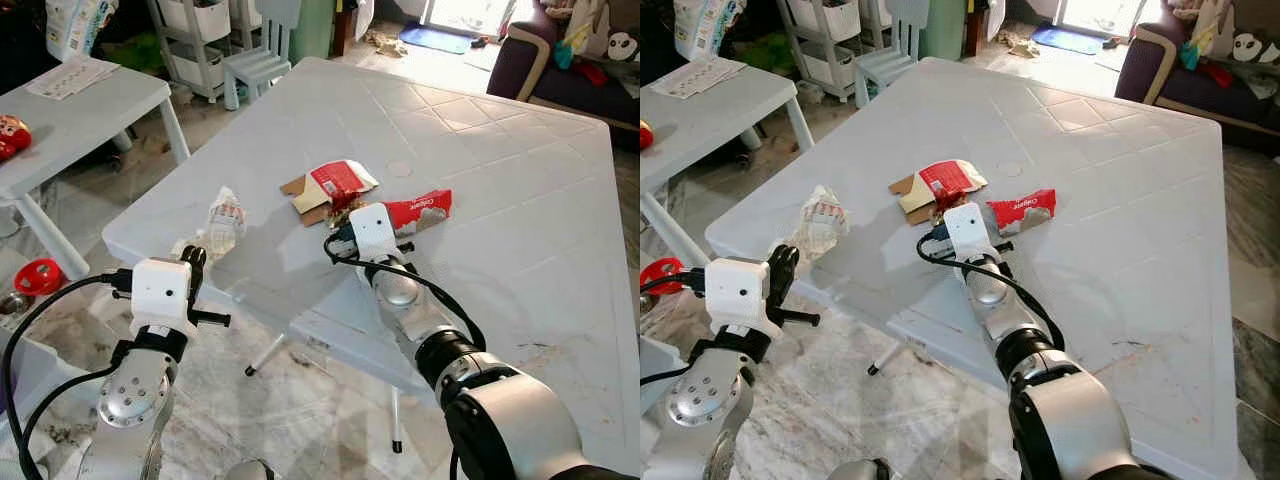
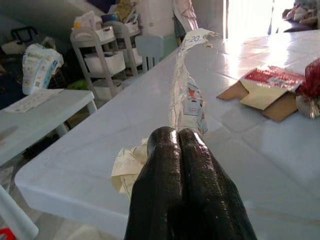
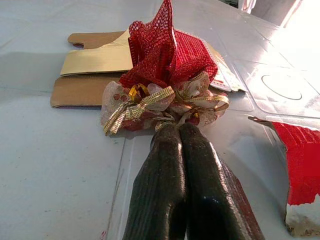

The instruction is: Picking trash to rubbish bin

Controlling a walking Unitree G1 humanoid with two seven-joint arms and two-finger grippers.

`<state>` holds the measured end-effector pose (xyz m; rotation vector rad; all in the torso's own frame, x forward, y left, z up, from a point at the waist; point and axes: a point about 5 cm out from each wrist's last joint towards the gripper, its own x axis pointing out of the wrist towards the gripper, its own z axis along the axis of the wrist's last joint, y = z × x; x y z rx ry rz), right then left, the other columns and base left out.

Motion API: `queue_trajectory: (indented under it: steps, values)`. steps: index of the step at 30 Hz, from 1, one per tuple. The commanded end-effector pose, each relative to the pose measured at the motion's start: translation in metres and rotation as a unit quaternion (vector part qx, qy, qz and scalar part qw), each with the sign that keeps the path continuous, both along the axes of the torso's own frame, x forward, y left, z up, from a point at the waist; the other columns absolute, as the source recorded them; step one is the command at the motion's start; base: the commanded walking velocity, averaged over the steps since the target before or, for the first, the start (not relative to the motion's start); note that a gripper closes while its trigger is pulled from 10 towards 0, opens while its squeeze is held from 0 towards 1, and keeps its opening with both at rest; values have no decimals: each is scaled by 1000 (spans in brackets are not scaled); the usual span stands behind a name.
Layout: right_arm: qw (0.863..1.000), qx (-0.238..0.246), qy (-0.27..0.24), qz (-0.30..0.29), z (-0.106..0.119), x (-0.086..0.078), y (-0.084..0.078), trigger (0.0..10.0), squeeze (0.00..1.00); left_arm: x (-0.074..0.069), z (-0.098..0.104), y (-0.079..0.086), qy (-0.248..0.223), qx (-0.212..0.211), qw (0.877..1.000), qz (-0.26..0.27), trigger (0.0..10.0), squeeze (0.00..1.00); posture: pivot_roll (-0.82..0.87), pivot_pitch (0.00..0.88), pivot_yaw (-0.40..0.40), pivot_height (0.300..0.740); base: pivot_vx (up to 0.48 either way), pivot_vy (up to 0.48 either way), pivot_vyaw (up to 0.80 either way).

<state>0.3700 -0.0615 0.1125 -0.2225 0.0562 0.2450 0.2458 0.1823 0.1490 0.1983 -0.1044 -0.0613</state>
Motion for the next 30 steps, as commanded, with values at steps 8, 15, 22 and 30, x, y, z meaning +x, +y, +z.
queue_trajectory:
  steps: [8,15,22,30]
  values:
    - [999,37,-23,-1,11,4,-6,10000,1000,7,1,-1,-9,-1,1000,2,0,0,237,63,-57,740,0,0,0]
    - [994,80,-59,37,23,3,2,10000,1000,16,7,-4,-26,-7,1000,-4,0,0,207,48,-50,740,0,0,0]
    - [991,103,-61,53,18,-3,1,10000,1000,28,12,-11,-46,-16,999,-8,0,0,177,25,-50,740,0,0,0]
    - [991,104,-64,58,21,-2,2,10000,1000,32,12,-13,-50,-17,999,-10,0,0,179,15,-53,740,0,0,0]
